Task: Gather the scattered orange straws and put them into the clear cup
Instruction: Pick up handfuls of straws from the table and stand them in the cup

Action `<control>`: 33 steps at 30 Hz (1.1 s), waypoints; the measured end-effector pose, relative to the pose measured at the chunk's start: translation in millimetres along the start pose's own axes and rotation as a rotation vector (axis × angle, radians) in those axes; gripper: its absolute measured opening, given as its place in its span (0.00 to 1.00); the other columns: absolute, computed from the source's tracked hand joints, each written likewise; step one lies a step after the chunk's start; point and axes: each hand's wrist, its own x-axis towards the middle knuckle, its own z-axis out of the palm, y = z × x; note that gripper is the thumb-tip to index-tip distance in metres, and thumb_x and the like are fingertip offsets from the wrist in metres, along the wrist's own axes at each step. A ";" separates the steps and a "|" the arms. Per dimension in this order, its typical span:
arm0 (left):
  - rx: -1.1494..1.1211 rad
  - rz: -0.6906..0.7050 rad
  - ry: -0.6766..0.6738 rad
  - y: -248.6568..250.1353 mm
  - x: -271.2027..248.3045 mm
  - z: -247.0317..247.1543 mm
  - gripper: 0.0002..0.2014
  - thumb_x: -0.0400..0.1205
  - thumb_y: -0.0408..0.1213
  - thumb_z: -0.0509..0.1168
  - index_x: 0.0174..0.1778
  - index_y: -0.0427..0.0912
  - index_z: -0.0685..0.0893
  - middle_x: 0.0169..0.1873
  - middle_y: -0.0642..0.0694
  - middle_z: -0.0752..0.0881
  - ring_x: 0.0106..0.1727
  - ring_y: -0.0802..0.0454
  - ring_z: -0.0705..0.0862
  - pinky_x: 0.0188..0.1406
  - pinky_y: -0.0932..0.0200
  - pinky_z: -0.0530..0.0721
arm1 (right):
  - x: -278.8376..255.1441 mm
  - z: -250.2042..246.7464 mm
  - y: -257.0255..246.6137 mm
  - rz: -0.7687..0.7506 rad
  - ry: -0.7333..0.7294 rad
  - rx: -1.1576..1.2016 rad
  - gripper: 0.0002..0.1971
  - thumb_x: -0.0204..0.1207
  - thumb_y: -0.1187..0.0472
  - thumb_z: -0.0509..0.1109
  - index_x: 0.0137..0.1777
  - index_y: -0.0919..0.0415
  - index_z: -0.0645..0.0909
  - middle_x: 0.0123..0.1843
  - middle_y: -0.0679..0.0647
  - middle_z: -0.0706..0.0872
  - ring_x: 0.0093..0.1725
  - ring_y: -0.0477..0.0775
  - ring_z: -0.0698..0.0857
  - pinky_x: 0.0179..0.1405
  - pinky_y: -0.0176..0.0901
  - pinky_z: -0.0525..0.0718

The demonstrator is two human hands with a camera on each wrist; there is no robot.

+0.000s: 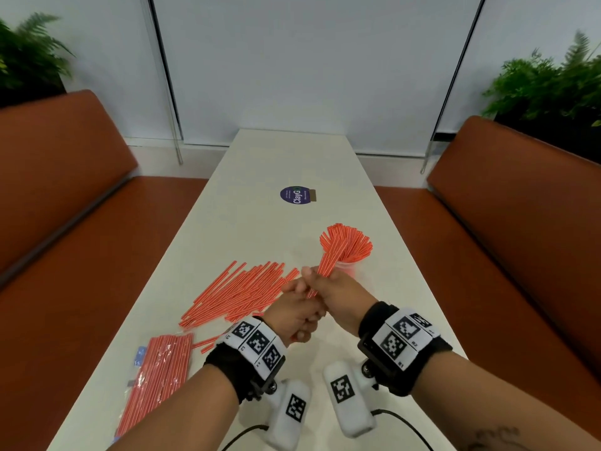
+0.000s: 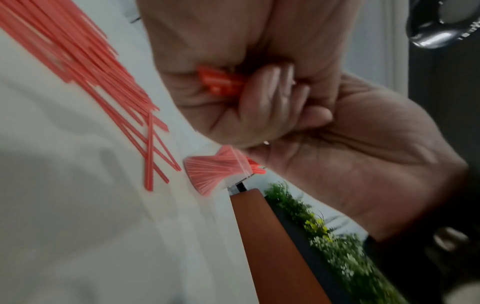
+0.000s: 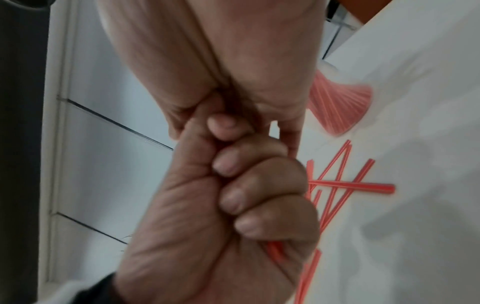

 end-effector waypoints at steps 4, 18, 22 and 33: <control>-0.350 -0.117 -0.035 -6.6 -3.0 -15.0 0.10 0.77 0.37 0.57 0.43 0.39 0.83 0.28 0.47 0.83 0.25 0.55 0.81 0.24 0.65 0.80 | -0.9 2.0 -21.7 -0.145 0.214 0.097 0.25 0.84 0.50 0.53 0.27 0.61 0.72 0.22 0.48 0.86 0.48 0.63 0.86 0.62 0.58 0.78; -0.479 -0.013 0.063 6.9 14.1 -7.7 0.22 0.86 0.48 0.45 0.47 0.39 0.80 0.38 0.41 0.86 0.35 0.48 0.87 0.34 0.55 0.84 | 7.0 -1.8 11.7 -0.224 0.368 -0.292 0.14 0.81 0.54 0.61 0.45 0.66 0.76 0.34 0.49 0.82 0.30 0.34 0.82 0.33 0.25 0.76; 0.192 0.205 0.309 25.0 37.5 -5.8 0.07 0.83 0.40 0.58 0.55 0.44 0.76 0.48 0.51 0.80 0.52 0.49 0.79 0.44 0.58 0.76 | 19.5 -39.4 -27.6 -0.290 0.541 -0.382 0.14 0.82 0.55 0.61 0.45 0.65 0.81 0.38 0.49 0.82 0.35 0.40 0.80 0.35 0.27 0.76; 0.461 0.148 0.350 28.1 101.1 1.8 0.45 0.70 0.39 0.76 0.79 0.40 0.58 0.76 0.42 0.69 0.74 0.42 0.71 0.73 0.47 0.72 | 85.1 -84.7 -30.2 0.209 0.452 -0.767 0.11 0.70 0.59 0.76 0.47 0.66 0.84 0.39 0.55 0.86 0.32 0.49 0.83 0.30 0.34 0.81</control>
